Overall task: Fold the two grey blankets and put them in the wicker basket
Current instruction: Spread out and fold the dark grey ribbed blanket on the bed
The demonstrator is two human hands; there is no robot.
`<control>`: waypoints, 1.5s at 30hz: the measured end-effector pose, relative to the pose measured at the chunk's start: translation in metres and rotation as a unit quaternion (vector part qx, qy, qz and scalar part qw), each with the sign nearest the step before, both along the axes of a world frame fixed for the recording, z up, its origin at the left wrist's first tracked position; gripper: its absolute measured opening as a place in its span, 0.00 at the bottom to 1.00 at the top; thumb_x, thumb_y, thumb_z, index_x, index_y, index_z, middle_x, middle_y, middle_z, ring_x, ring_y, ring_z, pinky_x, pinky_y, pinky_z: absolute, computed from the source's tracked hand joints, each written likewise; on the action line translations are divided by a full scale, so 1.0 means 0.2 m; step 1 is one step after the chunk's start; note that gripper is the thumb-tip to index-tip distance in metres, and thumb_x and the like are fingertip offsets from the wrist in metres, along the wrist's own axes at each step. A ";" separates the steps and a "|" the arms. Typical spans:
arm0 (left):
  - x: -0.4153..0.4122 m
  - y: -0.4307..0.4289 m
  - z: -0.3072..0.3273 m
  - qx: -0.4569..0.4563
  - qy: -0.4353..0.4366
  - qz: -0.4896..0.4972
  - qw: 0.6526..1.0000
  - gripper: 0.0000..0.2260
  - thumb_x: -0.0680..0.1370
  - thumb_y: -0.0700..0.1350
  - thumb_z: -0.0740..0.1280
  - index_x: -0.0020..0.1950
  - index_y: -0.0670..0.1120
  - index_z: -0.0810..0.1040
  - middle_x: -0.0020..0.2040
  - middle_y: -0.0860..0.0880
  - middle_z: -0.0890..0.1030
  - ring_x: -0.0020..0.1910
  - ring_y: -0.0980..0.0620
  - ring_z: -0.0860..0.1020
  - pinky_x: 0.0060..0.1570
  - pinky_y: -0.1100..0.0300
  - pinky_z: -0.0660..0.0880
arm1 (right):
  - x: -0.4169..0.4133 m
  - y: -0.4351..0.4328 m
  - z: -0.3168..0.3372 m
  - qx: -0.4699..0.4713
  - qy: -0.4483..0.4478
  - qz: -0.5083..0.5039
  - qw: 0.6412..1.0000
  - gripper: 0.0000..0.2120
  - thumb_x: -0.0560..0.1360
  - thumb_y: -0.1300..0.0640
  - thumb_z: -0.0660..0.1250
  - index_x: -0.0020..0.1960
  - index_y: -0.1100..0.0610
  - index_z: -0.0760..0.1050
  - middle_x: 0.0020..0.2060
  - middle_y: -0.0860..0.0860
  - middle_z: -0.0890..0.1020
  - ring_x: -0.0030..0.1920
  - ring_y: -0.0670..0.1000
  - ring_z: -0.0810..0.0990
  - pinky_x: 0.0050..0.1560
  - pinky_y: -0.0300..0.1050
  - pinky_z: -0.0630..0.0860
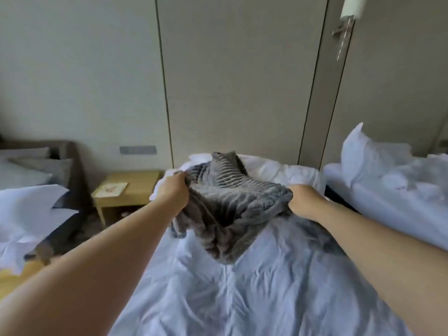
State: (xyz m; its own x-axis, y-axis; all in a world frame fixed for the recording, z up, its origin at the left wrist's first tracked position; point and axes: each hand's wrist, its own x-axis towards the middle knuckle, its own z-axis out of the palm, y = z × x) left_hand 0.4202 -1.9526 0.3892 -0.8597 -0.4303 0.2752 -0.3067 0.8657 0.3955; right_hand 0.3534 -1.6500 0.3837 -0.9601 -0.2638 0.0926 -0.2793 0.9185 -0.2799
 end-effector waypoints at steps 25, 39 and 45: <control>1.56 0.45 -1.67 0.651 -0.237 0.259 0.673 0.04 0.78 0.40 0.62 0.50 0.43 0.75 0.44 0.45 0.75 0.40 0.47 0.76 0.40 0.58 0.71 | 1.57 0.43 -1.66 -0.039 -0.466 -0.191 0.863 0.09 0.74 0.61 0.61 0.50 0.61 0.78 0.43 0.55 0.79 0.44 0.54 0.75 0.43 0.41 0.69; 1.34 0.52 -1.95 0.724 -0.190 0.308 0.587 0.29 0.75 0.56 0.69 0.72 0.48 0.64 0.68 0.48 0.68 0.67 0.46 0.70 0.54 0.51 0.74 | 1.71 0.49 -1.86 -0.324 -0.588 -0.500 0.547 0.28 0.77 0.43 0.64 0.65 0.64 0.67 0.51 0.60 0.76 0.62 0.61 0.76 0.57 0.53 0.76; 1.11 0.42 -1.81 0.715 0.033 0.397 0.574 0.10 0.79 0.46 0.63 0.58 0.44 0.76 0.56 0.47 0.80 0.43 0.50 0.80 0.47 0.52 0.78 | 1.60 0.37 -1.88 -0.578 -0.430 -0.572 0.392 0.08 0.79 0.62 0.58 0.47 0.65 0.74 0.44 0.60 0.77 0.43 0.58 0.77 0.46 0.49 0.75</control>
State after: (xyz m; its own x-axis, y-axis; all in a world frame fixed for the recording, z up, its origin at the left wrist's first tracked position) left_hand 0.6416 -1.8688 0.0278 -0.2439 -0.5050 -0.8279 -0.3238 -0.7623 0.5604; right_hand 0.6737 -1.5764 0.0073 -0.1963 0.1265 -0.9723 0.7849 -0.5741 -0.2332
